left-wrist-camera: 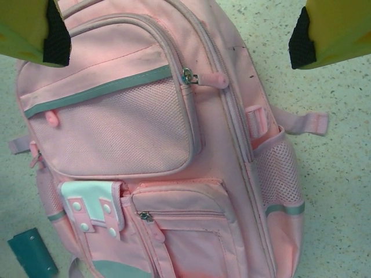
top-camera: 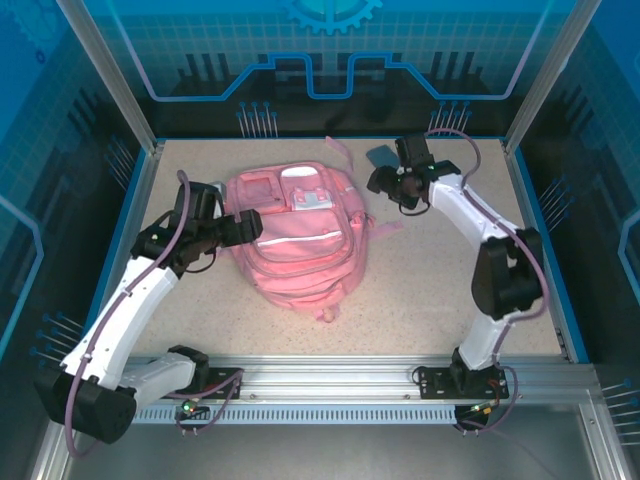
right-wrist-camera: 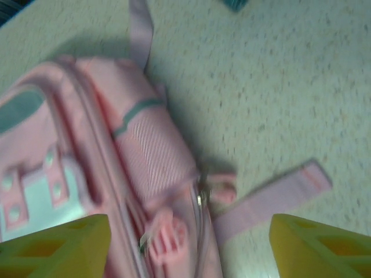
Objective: Pack the student bag
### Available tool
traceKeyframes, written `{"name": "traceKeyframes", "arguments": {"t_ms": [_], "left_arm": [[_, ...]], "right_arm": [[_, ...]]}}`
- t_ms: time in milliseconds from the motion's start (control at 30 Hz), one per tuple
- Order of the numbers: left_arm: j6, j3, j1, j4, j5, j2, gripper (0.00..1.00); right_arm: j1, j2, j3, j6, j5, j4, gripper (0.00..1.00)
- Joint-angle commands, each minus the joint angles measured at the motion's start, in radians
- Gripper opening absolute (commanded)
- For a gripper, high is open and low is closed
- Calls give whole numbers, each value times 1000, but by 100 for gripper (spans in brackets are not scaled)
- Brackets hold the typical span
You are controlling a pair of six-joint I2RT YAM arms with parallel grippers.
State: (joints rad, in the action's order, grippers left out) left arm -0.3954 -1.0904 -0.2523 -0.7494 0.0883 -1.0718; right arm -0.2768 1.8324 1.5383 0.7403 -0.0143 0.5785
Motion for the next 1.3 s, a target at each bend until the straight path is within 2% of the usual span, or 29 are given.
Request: {"name": "traceKeyframes", "arguments": {"t_ms": [0, 100, 333, 467, 867, 1033, 1133, 1267], "left_arm": [[-43, 13, 12, 48, -57, 32, 99], [-51, 25, 14, 77, -89, 44, 99], [-64, 34, 16, 86, -114, 41, 99], [-66, 41, 18, 88, -116, 40, 99], [-59, 46, 19, 90, -126, 29, 99], [-63, 46, 19, 89, -129, 20, 99], [-62, 46, 19, 89, -130, 15, 99], [-62, 46, 19, 88, -130, 15, 99]], "right_arm": [[28, 132, 124, -21, 39, -40, 68], [40, 244, 219, -25, 64, -93, 65], [54, 512, 532, -44, 10, -36, 62], [58, 626, 647, -48, 1, -33, 60], [93, 730, 779, -23, 20, -75, 61], [109, 811, 897, 2, 14, 9, 62], [121, 871, 976, 35, 16, 79, 66], [136, 888, 969, 77, 26, 99, 70]]}}
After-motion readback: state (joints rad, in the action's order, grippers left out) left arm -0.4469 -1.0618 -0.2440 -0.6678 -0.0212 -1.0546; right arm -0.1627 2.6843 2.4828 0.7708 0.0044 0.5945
